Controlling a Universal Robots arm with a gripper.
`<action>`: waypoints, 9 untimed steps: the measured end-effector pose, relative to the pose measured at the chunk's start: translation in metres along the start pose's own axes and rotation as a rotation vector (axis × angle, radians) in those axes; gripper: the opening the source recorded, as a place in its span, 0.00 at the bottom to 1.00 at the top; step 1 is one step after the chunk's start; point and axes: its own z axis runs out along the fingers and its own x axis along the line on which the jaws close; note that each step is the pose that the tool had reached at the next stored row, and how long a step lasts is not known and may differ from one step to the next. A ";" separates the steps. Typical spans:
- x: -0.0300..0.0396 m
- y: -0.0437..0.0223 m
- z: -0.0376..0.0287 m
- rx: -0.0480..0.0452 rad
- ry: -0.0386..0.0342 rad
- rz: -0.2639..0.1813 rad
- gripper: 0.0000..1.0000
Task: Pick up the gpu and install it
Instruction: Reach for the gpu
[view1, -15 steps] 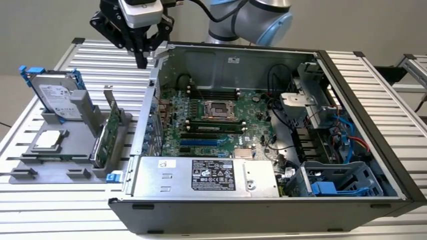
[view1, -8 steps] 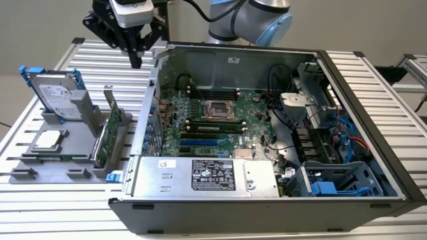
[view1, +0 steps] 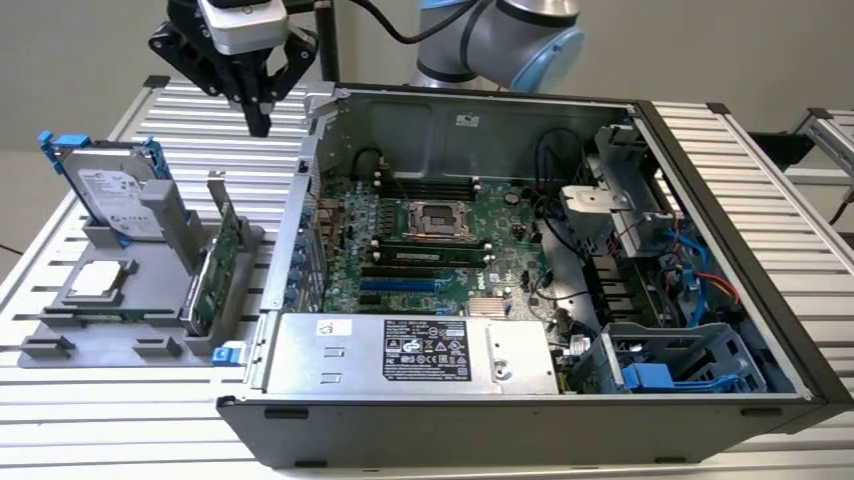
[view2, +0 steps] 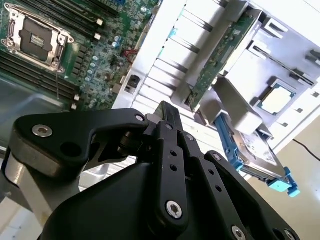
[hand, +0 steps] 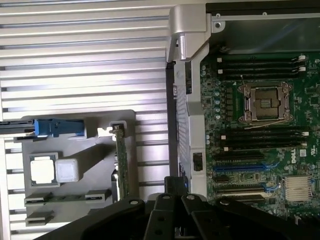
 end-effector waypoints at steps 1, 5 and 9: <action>0.0016 -0.0001 0.0000 0.0000 0.0000 0.000 0.00; 0.0086 -0.0006 -0.0002 0.0000 0.0000 0.000 0.00; 0.0157 -0.0011 -0.0003 0.0000 0.0000 0.000 0.00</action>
